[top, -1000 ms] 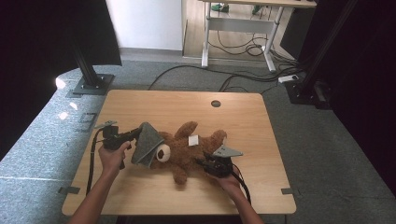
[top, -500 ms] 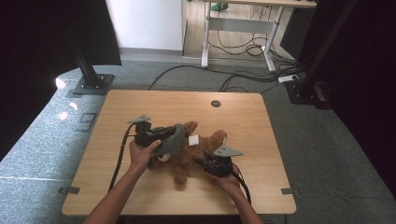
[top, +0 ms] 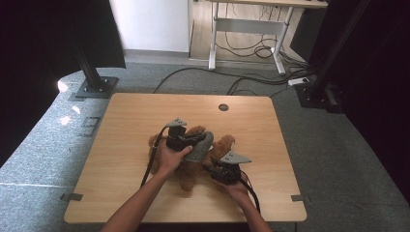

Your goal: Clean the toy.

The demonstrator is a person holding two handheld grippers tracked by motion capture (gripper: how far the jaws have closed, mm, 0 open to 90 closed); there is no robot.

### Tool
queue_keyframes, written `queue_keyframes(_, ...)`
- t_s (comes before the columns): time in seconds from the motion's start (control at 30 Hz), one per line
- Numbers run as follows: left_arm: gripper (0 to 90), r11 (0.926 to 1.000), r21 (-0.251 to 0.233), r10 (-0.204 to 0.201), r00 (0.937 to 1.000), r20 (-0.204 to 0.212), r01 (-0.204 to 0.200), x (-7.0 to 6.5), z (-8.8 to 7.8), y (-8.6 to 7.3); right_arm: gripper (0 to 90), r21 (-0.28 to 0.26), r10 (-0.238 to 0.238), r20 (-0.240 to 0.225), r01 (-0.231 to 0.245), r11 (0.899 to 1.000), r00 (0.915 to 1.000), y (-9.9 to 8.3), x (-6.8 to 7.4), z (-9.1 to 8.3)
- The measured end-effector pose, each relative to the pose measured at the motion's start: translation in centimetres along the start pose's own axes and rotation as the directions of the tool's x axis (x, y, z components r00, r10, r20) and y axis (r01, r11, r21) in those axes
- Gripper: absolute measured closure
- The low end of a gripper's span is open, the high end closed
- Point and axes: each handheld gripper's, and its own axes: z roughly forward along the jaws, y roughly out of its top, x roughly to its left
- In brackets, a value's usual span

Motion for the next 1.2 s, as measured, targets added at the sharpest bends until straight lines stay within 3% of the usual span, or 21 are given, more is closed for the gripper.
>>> queue_keyframes(0.17,80.6,0.9990,0.016,0.042,0.9960,-0.079,-0.041,0.2,-0.7,0.0,66.8,0.002,-0.011,-0.001,0.011,1.000,0.9999,-0.1,0.2,-0.1)
queue_keyframes(0.37,80.6,1.0000,-0.001,-0.009,0.9944,-0.105,0.009,1.9,-2.8,-0.7,66.8,0.008,-0.019,-0.002,0.019,1.000,0.9998,-0.3,0.4,-0.2)
queue_keyframes(0.47,80.6,0.9999,0.001,0.014,0.9876,-0.156,-0.014,2.8,-4.1,-1.0,66.9,0.005,-0.021,-0.003,0.021,1.000,0.9998,-0.3,0.4,-0.2)
queue_keyframes(0.5,80.6,1.0000,-0.007,-0.001,0.9871,-0.160,0.000,3.4,-4.8,-1.2,66.8,0.005,-0.022,-0.004,0.022,1.000,0.9998,-0.4,0.4,-0.2)
queue_keyframes(0.6,80.3,0.9975,-0.035,-0.065,0.9875,-0.144,0.061,4.8,-6.3,-1.5,66.8,0.002,-0.023,-0.007,0.023,1.000,0.9997,-0.5,0.5,-0.3)
queue_keyframes(0.7,80.2,0.9942,-0.061,-0.095,0.9871,-0.129,0.088,5.3,-7.4,-1.6,66.8,0.001,-0.023,-0.008,0.023,1.000,0.9997,-0.6,0.6,-0.3)
queue_keyframes(0.77,80.2,0.9924,-0.073,-0.105,0.9908,-0.086,0.099,5.3,-7.7,-1.4,66.8,-0.001,-0.024,-0.011,0.024,1.000,0.9996,-0.6,0.5,-0.3)
queue_keyframes(0.9,80.5,0.9940,-0.074,-0.082,0.9965,-0.018,0.080,3.9,-7.0,-0.5,66.8,-0.001,-0.023,-0.016,0.023,1.000,0.9996,-0.6,0.5,-0.3)
queue_keyframes(1.1,80.8,0.9981,-0.052,-0.033,0.9989,0.035,0.034,1.3,-4.7,1.0,66.8,-0.004,-0.026,-0.016,0.026,1.000,0.9995,-0.7,0.5,-0.3)
queue_keyframes(1.2,80.8,0.9994,-0.034,-0.009,0.9991,0.041,0.011,0.5,-3.6,1.7,66.9,-0.006,-0.023,-0.017,0.023,1.000,0.9996,-0.8,0.5,-0.3)
